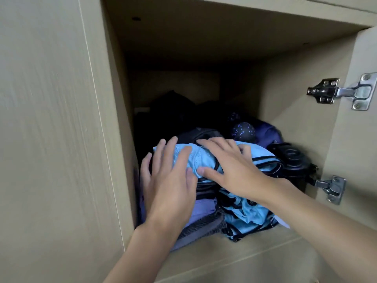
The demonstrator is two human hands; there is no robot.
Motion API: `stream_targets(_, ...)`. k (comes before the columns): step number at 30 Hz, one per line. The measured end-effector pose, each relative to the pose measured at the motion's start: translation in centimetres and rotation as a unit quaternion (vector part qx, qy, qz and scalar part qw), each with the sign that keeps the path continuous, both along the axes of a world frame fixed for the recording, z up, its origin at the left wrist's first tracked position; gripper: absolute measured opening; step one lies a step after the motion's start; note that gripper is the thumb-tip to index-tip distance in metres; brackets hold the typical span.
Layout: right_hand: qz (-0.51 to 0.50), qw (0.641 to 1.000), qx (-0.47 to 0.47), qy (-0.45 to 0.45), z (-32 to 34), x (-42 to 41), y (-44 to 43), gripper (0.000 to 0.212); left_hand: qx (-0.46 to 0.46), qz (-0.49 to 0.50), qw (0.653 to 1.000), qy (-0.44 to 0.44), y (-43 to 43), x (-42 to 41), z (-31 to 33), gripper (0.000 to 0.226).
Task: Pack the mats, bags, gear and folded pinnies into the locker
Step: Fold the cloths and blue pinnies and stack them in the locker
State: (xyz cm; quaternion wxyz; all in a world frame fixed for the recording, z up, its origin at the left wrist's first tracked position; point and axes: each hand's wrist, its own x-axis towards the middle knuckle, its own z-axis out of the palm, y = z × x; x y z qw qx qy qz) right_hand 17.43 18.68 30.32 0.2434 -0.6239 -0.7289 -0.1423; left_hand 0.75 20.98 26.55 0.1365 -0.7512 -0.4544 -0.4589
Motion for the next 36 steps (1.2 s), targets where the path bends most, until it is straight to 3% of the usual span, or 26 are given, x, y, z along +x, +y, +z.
stream_targets(6,-0.051,0.995,0.012,-0.079,-0.9,0.8,-0.5,0.073,-0.045,0.067,0.996,0.042,-0.1,0.0,-0.5,0.060)
stream_targets(14,-0.043,0.990,0.035,-0.127,-0.9,-0.5,1.0,0.071,-0.010,0.096,0.993,0.062,0.3,-0.3,-0.7,0.049)
stream_targets(19,-0.014,0.991,0.084,-0.101,-2.2,-0.7,1.4,0.067,-0.009,0.113,0.993,0.039,0.9,-0.2,-1.5,0.054)
stream_targets(25,-0.046,0.995,-0.002,-0.088,-1.9,-1.4,1.8,0.068,-0.042,0.123,0.991,0.028,1.5,0.4,-1.9,0.058)
stream_targets(36,-0.055,0.997,0.014,-0.046,-0.3,-2.5,-0.9,0.064,-0.056,0.055,0.997,-0.020,0.2,0.2,-0.5,0.061)
